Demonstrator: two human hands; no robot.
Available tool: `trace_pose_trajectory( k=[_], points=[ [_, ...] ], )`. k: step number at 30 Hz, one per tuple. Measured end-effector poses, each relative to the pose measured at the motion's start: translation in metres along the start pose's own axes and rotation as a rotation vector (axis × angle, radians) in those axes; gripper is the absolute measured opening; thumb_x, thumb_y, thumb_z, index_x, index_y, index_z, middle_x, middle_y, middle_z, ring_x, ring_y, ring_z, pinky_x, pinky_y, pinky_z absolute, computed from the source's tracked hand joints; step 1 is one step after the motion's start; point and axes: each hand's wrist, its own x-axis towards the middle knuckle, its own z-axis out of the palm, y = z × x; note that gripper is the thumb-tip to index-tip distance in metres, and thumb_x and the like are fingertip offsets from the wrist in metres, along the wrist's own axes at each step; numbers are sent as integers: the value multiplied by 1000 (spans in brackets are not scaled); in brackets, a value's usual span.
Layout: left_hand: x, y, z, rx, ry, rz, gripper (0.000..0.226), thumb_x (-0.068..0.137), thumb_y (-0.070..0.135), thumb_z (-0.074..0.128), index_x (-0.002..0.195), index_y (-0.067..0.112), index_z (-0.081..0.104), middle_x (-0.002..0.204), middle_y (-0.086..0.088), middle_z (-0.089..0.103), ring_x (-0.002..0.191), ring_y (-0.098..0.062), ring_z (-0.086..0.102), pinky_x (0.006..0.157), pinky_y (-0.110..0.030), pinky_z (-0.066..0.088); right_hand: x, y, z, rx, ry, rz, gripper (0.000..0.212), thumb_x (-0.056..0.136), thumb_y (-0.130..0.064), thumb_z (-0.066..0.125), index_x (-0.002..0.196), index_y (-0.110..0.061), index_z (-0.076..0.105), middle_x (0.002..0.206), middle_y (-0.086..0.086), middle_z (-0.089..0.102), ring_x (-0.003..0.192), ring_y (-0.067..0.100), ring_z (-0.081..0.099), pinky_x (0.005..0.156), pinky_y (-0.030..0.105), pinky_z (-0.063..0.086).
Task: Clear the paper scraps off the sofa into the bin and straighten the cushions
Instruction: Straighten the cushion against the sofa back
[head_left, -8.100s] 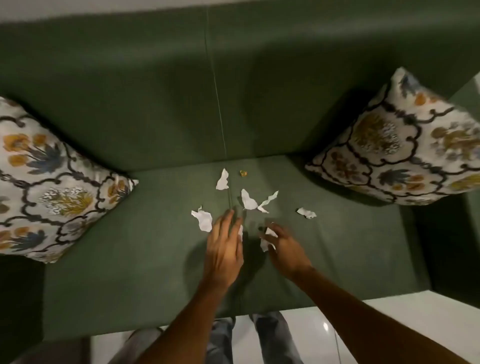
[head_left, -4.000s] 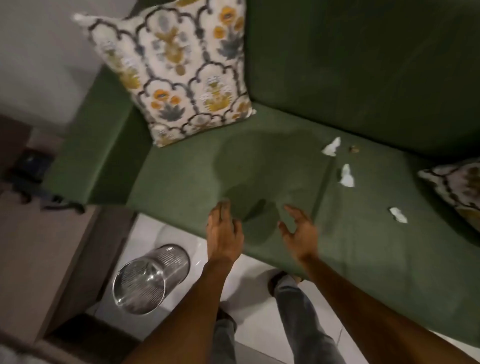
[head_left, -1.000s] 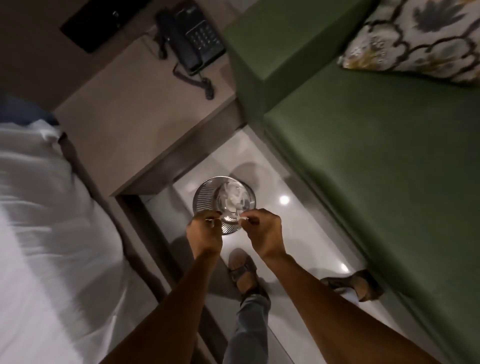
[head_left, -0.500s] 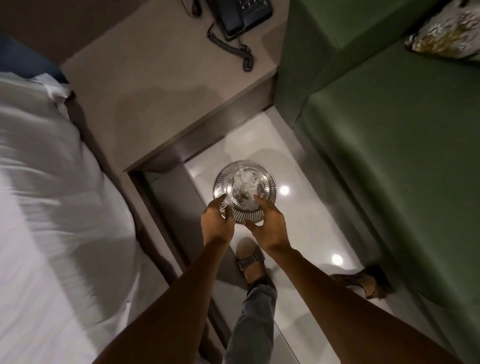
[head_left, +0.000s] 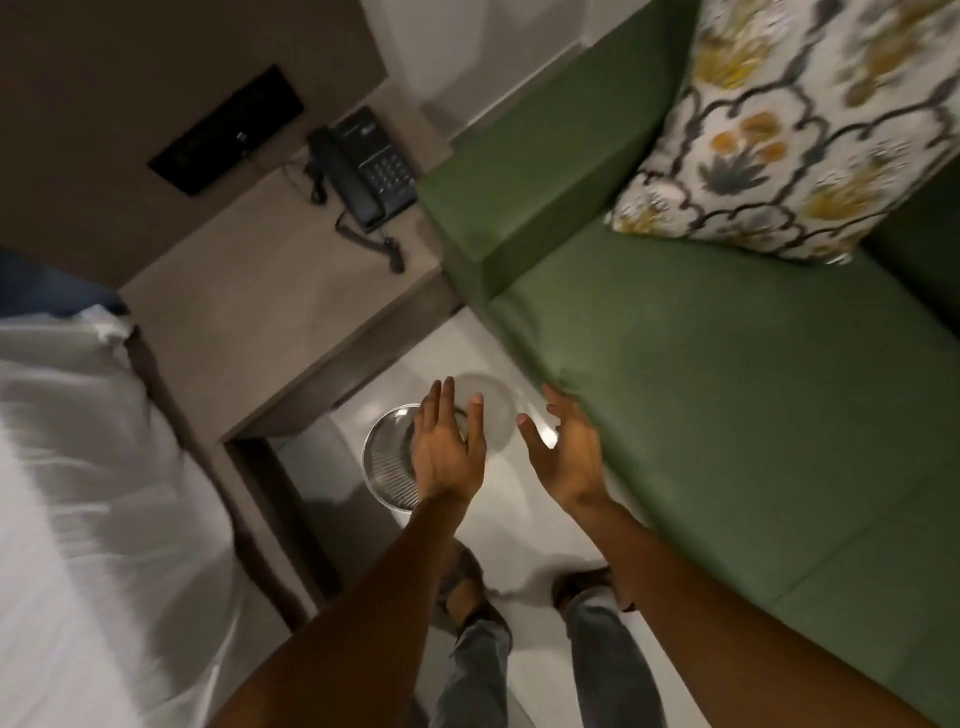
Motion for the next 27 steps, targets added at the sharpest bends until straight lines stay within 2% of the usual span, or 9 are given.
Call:
trace_pose_trajectory(
  k=[2, 7, 10, 12, 16, 18, 20, 23, 27],
  points=[
    [4, 47, 13, 7, -12, 30, 69, 105, 65, 31, 159, 22, 33, 168, -5, 34, 156, -27, 27, 126, -50, 25, 11, 1, -49, 3, 64, -10, 61, 98, -46, 69, 148, -14, 55, 147, 10, 63, 132, 27, 62, 109, 27, 43],
    [17, 190, 54, -209, -8, -1, 84, 96, 79, 35, 157, 22, 35, 162, -12, 42, 150, -32, 37, 123, -50, 32, 49, 7, -184, 129, 250, 72, 83, 90, -65, 67, 157, -22, 42, 159, 7, 49, 145, 27, 49, 120, 48, 42],
    [31, 254, 83, -298, -61, 14, 103, 84, 92, 31, 159, 21, 34, 164, -12, 39, 152, -31, 33, 124, -45, 25, 81, 13, -250, 220, 440, 86, 94, 86, -70, 66, 160, -20, 36, 165, 8, 39, 152, 25, 39, 124, 36, 31],
    [51, 288, 103, -365, -96, 14, 105, 81, 94, 36, 159, 24, 35, 166, -8, 37, 154, -28, 32, 127, -45, 23, 105, 21, -283, 292, 520, 85, 100, 86, -68, 70, 163, -21, 28, 168, 7, 32, 155, 23, 32, 125, 35, 27],
    [99, 336, 138, -559, -35, 33, 77, 95, 70, 53, 156, 24, 41, 164, -7, 40, 151, -26, 37, 127, -42, 27, 159, 27, -312, 438, 545, 166, 115, 81, -76, 70, 166, -24, 12, 174, 2, 13, 160, 25, 20, 130, 49, 23],
    [118, 351, 142, -568, 35, -58, 87, 95, 73, 49, 159, 17, 34, 167, -12, 32, 153, -30, 32, 126, -43, 26, 182, 24, -320, 481, 542, 195, 121, 78, -81, 68, 167, -27, 7, 175, 1, 5, 161, 28, 18, 129, 51, 23],
    [135, 365, 146, -597, 31, -124, 99, 89, 83, 40, 161, 17, 28, 168, -14, 28, 154, -33, 29, 126, -51, 26, 203, 22, -327, 517, 538, 197, 126, 74, -84, 69, 167, -28, 3, 176, 1, 1, 161, 31, 17, 129, 53, 22],
    [150, 378, 150, -657, -27, -89, 104, 82, 90, 41, 158, 19, 29, 164, -11, 36, 149, -30, 37, 123, -53, 32, 225, 19, -333, 609, 529, 204, 130, 70, -84, 72, 166, -31, 3, 176, 3, 5, 161, 30, 16, 128, 59, 22],
    [157, 392, 162, -749, 5, -104, 86, 77, 88, 53, 136, 28, 33, 146, -9, 49, 131, -29, 53, 115, -51, 44, 240, 20, -325, 667, 559, 153, 122, 72, -82, 72, 164, -38, 6, 174, 1, 13, 160, 29, 19, 126, 63, 25]
  ],
)
